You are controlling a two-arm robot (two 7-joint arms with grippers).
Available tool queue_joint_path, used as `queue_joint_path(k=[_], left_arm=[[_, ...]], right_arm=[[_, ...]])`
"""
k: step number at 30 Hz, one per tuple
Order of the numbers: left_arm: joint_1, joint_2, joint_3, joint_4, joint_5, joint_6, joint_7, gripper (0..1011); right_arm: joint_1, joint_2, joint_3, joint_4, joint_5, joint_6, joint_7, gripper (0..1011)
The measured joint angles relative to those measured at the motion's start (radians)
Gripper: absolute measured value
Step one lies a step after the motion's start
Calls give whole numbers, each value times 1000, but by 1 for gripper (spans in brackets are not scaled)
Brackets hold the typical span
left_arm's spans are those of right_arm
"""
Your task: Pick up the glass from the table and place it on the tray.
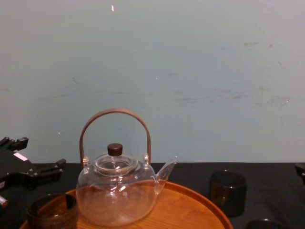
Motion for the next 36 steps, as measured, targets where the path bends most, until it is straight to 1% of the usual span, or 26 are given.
queue_joint_path(k=[3, 9, 10, 12, 16, 22, 29, 36], left_arm=[[0, 0, 0, 0, 0, 0, 0, 1001], [0, 0, 0, 0, 0, 0, 0, 1001], [0, 0, 0, 0, 0, 0, 0, 1001], [0, 0, 0, 0, 0, 0, 0, 1001], [0, 0, 0, 0, 0, 0, 0, 1001], [0, 0, 0, 0, 0, 0, 0, 1001], [0, 0, 0, 0, 0, 0, 0, 1001], [0, 0, 0, 0, 0, 0, 0, 1001]], right_arm=[[-20, 12, 17, -23, 21, 11, 26, 1002], [-82, 55, 56, -90, 68, 27, 91, 1002], [-82, 55, 56, -90, 68, 27, 91, 1002], [-112, 71, 72, -116, 85, 33, 112, 1002], [-145, 86, 86, -142, 103, 44, 132, 1002], [-218, 124, 114, -198, 135, 93, 172, 1002], [-269, 151, 127, -232, 151, 141, 214, 1002], [-296, 167, 128, -253, 151, 173, 263, 1002]])
